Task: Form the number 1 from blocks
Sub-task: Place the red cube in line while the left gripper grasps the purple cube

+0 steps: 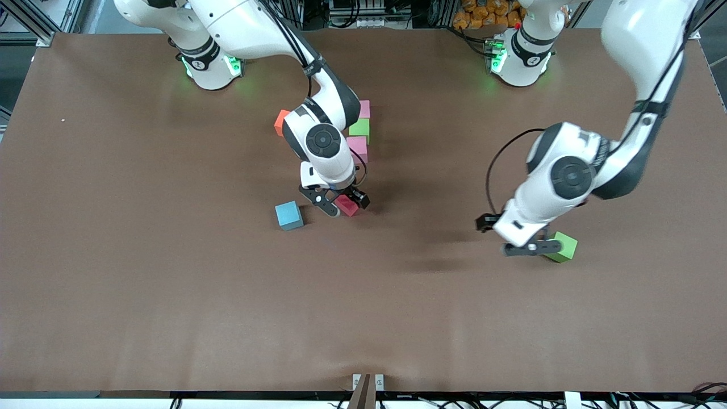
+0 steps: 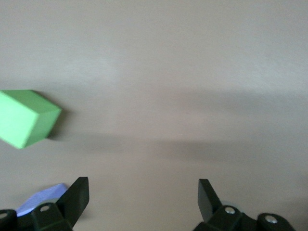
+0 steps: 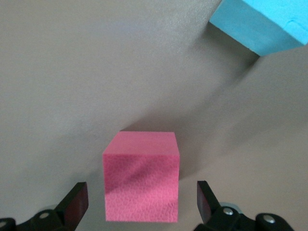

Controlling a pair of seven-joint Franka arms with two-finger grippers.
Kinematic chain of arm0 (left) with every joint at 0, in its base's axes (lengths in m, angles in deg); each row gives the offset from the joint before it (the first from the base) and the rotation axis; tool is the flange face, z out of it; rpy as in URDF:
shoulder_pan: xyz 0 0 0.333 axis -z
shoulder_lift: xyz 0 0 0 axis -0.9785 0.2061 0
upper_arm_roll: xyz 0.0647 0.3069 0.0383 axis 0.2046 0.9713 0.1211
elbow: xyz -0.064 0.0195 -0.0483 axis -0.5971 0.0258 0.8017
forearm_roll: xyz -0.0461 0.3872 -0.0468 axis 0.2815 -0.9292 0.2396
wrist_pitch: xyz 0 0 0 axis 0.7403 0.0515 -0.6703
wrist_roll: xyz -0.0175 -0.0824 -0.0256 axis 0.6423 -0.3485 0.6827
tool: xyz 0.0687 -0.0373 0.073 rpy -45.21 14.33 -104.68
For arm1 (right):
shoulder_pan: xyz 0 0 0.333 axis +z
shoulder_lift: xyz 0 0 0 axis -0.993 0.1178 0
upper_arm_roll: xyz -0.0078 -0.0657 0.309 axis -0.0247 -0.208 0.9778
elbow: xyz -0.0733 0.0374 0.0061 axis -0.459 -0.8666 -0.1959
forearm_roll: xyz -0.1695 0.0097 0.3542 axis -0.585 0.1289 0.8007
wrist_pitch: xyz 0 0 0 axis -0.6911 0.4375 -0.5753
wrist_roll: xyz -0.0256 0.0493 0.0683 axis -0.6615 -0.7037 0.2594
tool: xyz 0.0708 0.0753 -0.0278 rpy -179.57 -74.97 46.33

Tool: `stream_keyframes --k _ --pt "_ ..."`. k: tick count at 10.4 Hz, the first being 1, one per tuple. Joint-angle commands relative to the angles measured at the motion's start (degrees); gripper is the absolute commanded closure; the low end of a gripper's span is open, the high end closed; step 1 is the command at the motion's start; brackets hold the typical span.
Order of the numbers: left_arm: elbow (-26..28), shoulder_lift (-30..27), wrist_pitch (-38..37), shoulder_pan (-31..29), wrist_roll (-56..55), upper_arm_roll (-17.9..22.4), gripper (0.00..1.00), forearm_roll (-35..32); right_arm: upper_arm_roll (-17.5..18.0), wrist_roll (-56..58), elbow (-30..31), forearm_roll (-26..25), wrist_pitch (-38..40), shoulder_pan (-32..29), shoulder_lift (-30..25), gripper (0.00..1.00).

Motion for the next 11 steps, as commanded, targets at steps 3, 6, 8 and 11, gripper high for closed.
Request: stream_keyframes --k 3,6,8,11 --pt "3.9 -3.2 -5.5 -6.9 -0.2 -0.4 0.0 0.1 0.0 -1.3 -1.3 -1.1 -1.7 0.3 2.3 0.48" --pt "5.2 -3.0 -5.9 -9.6 -1.1 -0.5 0.0 0.5 -0.1 -0.3 -1.1 -1.4 -5.5 1.8 3.8 1.0" --pt "7.6 -2.1 -5.6 -13.4 -0.7 -0.6 0.0 0.8 0.0 6.9 -0.9 -1.8 -4.8 3.2 3.9 1.0" --pt "11.3 -1.6 -4.6 -16.3 -0.4 -0.6 0.0 0.9 -0.1 14.3 -0.1 -2.1 -2.4 9.1 3.5 1.0"
